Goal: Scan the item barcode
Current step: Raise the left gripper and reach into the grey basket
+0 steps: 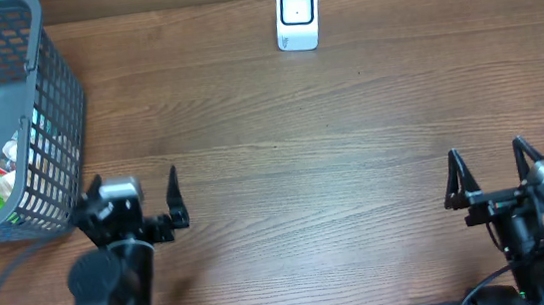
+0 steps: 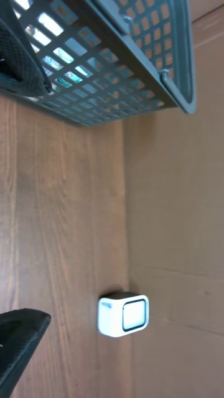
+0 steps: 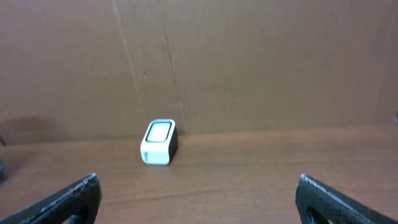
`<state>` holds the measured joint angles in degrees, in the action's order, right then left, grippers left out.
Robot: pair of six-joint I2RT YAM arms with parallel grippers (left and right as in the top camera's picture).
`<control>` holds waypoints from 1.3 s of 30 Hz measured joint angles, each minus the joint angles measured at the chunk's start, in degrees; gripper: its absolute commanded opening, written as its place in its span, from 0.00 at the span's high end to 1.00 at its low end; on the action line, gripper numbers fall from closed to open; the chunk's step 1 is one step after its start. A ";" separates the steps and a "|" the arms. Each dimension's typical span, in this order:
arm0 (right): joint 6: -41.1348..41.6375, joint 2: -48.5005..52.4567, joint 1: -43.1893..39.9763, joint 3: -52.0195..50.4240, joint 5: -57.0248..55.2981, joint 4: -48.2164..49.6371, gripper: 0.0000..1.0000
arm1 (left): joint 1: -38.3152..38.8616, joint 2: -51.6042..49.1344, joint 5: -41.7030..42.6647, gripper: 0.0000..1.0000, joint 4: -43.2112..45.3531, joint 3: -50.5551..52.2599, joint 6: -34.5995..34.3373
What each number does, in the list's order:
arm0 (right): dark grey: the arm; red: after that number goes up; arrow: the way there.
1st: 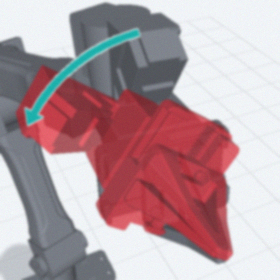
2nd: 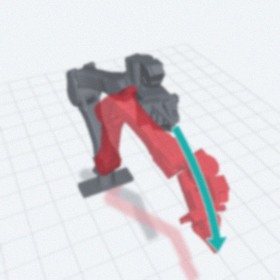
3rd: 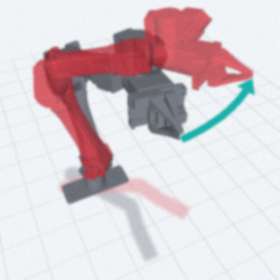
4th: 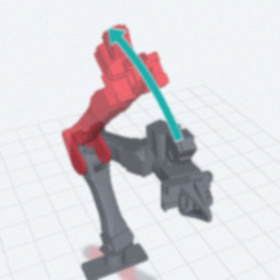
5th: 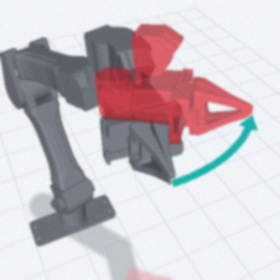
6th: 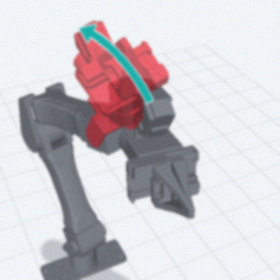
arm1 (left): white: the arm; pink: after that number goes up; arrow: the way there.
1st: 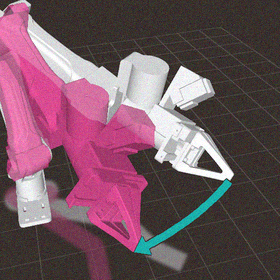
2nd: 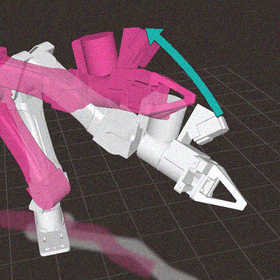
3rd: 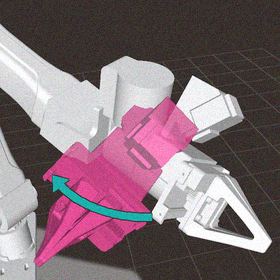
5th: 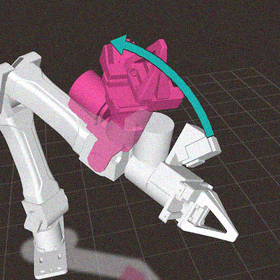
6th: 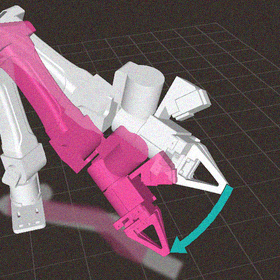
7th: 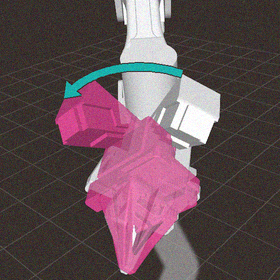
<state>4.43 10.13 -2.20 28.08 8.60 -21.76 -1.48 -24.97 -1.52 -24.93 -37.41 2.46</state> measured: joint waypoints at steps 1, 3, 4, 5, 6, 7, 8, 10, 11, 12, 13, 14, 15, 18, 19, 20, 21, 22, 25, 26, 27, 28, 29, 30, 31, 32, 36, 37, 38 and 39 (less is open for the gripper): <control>-0.02 1.66 0.00 1.99 0.02 -1.01 0.00 | 0.00 -2.54 0.00 0.00 -1.73 -2.97 -0.11; -0.13 5.51 0.00 6.49 0.09 -4.28 0.00 | 0.00 -8.09 0.02 0.00 -6.29 -9.79 -0.46; -0.15 7.52 0.00 8.81 0.07 -6.19 0.00 | 0.00 -10.40 0.02 0.00 -8.31 -12.74 -0.59; -0.15 10.10 0.00 11.69 0.09 -8.55 0.00 | 0.00 -13.11 0.07 0.00 -10.75 -16.26 -0.66; -0.15 12.44 0.00 14.29 0.11 -10.45 0.00 | 0.00 -15.37 0.17 0.00 -12.50 -19.21 -0.66; -0.15 15.47 0.00 17.55 0.11 -13.07 0.00 | 0.00 -17.86 0.39 0.00 -14.84 -22.64 -0.70; -0.15 17.40 0.00 19.69 0.11 -14.88 0.00 | 0.00 -20.09 0.55 0.00 -16.87 -25.59 -0.85; -0.24 23.28 0.00 26.05 0.11 -20.50 0.00 | 0.00 -24.87 1.14 0.00 -21.86 -32.35 -1.40; -0.28 25.40 0.00 28.46 0.13 -22.53 0.00 | 0.00 -27.10 1.40 0.00 -24.22 -35.54 -1.99; -0.59 29.05 0.00 32.44 0.13 -26.08 0.00 | 0.00 -29.94 1.79 0.00 -27.39 -39.74 -2.82; -1.01 31.91 0.00 35.67 0.13 -29.03 0.00 | 0.00 -32.09 2.12 0.00 -29.94 -42.91 -3.52; -1.33 34.56 0.00 38.69 0.13 -31.54 0.00 | 0.00 -34.51 2.62 0.00 -32.39 -46.29 -4.15; -1.88 37.70 0.00 42.25 0.15 -34.93 0.00 | 0.00 -36.74 3.28 0.00 -34.62 -49.42 -4.68; -3.54 46.80 0.00 52.19 0.04 -44.35 0.00 | 0.00 -42.60 6.29 0.00 -39.76 -57.07 -5.68; -3.93 49.29 0.00 54.55 -0.04 -46.27 0.00 | 0.00 -44.39 7.28 0.00 -41.35 -59.10 -5.88; -4.28 51.69 0.00 56.54 -0.07 -47.34 0.00 | 0.00 -45.55 7.89 0.00 -42.18 -60.11 -5.99; -4.46 53.99 0.00 58.03 0.04 -48.11 0.00 | 0.00 -46.60 8.44 0.00 -43.01 -60.63 -6.16; -4.48 55.41 0.00 58.69 0.20 -48.46 0.00 | 0.00 -47.39 8.66 0.00 -43.34 -60.67 -6.25; -4.39 60.37 0.00 59.06 1.97 -50.18 0.00 | 0.00 -50.27 9.44 0.00 -44.61 -60.85 -7.04; -4.42 61.66 0.00 59.06 2.64 -50.40 0.00 | 0.00 -51.10 9.75 0.00 -45.20 -60.85 -7.08; -4.39 63.30 0.00 59.06 3.50 -50.62 0.00 | 0.00 -52.17 10.08 0.00 -45.64 -60.85 -7.26; -4.44 64.39 0.00 59.06 3.96 -50.82 0.00 | 0.00 -53.02 10.38 0.00 -45.66 -60.85 -7.30; -4.42 65.72 0.00 59.06 4.52 -51.10 0.00 | 0.00 -53.88 10.75 0.00 -45.38 -60.85 -7.43; -4.44 66.69 0.00 59.06 4.83 -51.17 0.00 | 0.00 -54.62 11.06 0.00 -44.89 -60.85 -7.48; -4.44 67.47 0.00 59.06 5.07 -51.19 0.00 | 0.00 -55.21 11.32 0.00 -44.44 -60.85 -7.48; -4.44 68.08 0.00 59.06 5.22 -51.15 0.00 | 0.00 -55.65 11.43 0.00 -44.28 -61.00 -7.48; -4.42 68.78 0.00 59.06 5.95 -51.12 0.00 | -1.22 -57.79 11.19 0.03 -45.75 -65.90 -7.50; -4.44 68.78 0.00 59.06 6.08 -51.12 0.00 | -2.16 -58.47 10.93 0.04 -46.23 -68.24 -7.72; -4.46 68.78 0.00 59.06 6.12 -51.08 0.00 | -3.56 -59.10 10.47 0.04 -46.40 -70.90 -8.11; -4.42 68.81 0.00 59.06 6.16 -51.17 0.00 | -5.22 -59.71 9.88 0.05 -46.80 -73.61 -8.37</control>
<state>0.01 78.94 -2.20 87.13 14.76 -72.93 -6.70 -84.68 8.36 -71.72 -111.02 -5.91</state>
